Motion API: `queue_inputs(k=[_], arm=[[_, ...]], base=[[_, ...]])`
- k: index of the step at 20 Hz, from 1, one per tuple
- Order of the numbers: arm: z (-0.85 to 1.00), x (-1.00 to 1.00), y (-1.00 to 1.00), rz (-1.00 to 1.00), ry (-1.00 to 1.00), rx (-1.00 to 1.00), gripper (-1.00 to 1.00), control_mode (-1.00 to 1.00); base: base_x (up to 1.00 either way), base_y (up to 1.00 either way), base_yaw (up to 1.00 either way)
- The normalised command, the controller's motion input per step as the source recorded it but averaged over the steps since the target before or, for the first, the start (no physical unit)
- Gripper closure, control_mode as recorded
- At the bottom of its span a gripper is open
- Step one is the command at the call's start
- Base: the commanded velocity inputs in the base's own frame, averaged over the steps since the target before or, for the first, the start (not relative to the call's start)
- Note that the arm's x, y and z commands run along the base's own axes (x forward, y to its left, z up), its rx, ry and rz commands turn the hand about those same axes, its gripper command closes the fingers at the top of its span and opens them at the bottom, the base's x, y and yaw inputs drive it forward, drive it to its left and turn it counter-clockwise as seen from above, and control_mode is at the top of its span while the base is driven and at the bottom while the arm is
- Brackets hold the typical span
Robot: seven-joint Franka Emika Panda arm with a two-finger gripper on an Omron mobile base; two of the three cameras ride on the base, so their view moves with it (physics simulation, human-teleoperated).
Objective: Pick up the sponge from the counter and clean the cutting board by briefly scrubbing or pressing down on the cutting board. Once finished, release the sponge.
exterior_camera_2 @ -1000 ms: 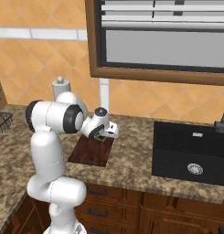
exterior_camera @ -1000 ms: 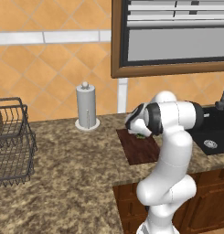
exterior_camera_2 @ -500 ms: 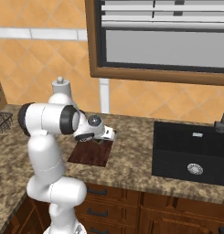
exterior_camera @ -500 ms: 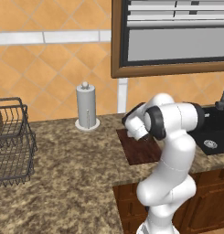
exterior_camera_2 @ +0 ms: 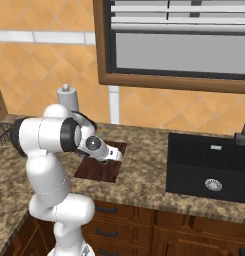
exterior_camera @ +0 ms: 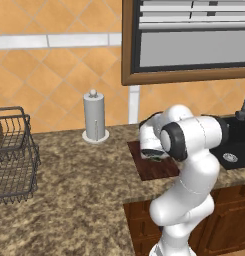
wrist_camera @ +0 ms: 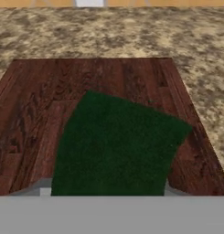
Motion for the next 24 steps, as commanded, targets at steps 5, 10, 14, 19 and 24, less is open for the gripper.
queue_inputs(k=[5,10,14,19,24], arm=[[-0.25,-0.99,0.00,0.00,-0.01,-0.03,1.00,-1.00],[-0.07,-0.93,0.00,0.00,0.00,-0.04,1.00,-1.00],[0.00,-0.80,0.00,0.00,0.00,-0.04,1.00,-1.00],[0.63,-0.09,0.00,0.01,0.01,0.02,1.00,-1.00],[0.95,0.44,0.00,0.03,0.05,0.11,1.00,-1.00]], base=[[0.00,0.00,0.00],[0.00,0.00,0.00],[0.00,0.00,0.00],[0.00,0.00,0.00],[0.00,0.00,0.00]])
